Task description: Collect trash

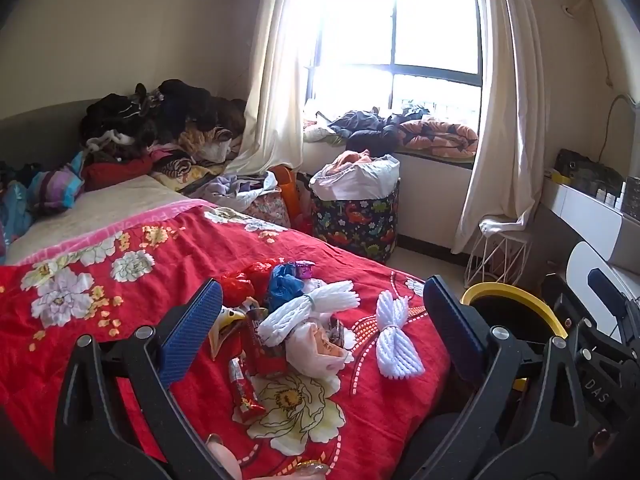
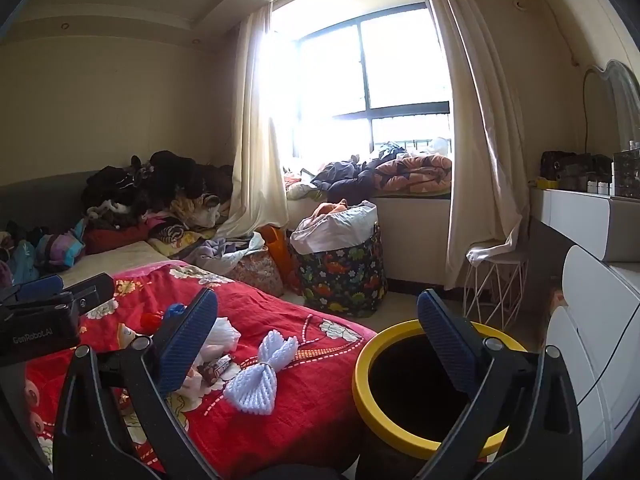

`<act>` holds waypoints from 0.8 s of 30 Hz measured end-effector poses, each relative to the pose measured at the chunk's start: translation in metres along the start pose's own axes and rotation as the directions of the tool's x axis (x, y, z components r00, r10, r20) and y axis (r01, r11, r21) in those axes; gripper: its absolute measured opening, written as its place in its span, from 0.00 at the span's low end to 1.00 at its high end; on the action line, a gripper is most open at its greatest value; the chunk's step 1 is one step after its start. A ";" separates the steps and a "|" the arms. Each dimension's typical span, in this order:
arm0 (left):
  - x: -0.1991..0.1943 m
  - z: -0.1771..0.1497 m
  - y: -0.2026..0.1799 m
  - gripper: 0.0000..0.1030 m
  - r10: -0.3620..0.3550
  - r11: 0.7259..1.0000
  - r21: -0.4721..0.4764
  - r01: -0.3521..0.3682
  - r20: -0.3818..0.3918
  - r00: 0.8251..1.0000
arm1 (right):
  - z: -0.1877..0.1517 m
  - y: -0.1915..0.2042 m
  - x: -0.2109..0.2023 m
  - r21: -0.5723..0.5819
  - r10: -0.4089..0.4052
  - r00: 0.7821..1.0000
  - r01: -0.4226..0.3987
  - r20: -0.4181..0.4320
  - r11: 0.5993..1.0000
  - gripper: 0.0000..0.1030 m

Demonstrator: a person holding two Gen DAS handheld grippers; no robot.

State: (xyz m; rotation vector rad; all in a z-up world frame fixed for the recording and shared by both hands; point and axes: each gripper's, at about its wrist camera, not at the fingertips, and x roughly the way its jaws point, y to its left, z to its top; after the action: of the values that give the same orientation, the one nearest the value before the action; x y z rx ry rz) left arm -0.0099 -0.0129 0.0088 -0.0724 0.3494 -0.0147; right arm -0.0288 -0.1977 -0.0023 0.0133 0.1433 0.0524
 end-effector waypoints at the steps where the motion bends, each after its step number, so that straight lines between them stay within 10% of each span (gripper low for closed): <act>1: 0.000 0.000 0.000 0.90 0.000 1.000 -0.001 0.000 0.000 1.000 | 0.001 -0.001 0.000 0.002 0.002 1.000 -0.002 -0.001 1.000 0.94; 24: -0.003 -0.001 -0.002 0.90 -0.008 1.000 0.002 0.008 0.007 1.000 | 0.004 0.000 0.000 0.010 0.009 1.000 -0.009 -0.005 1.000 0.94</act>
State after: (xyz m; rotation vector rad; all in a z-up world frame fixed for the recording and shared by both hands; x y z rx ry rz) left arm -0.0131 -0.0151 0.0093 -0.0721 0.3425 -0.0230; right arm -0.0281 -0.1979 0.0021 0.0233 0.1490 0.0611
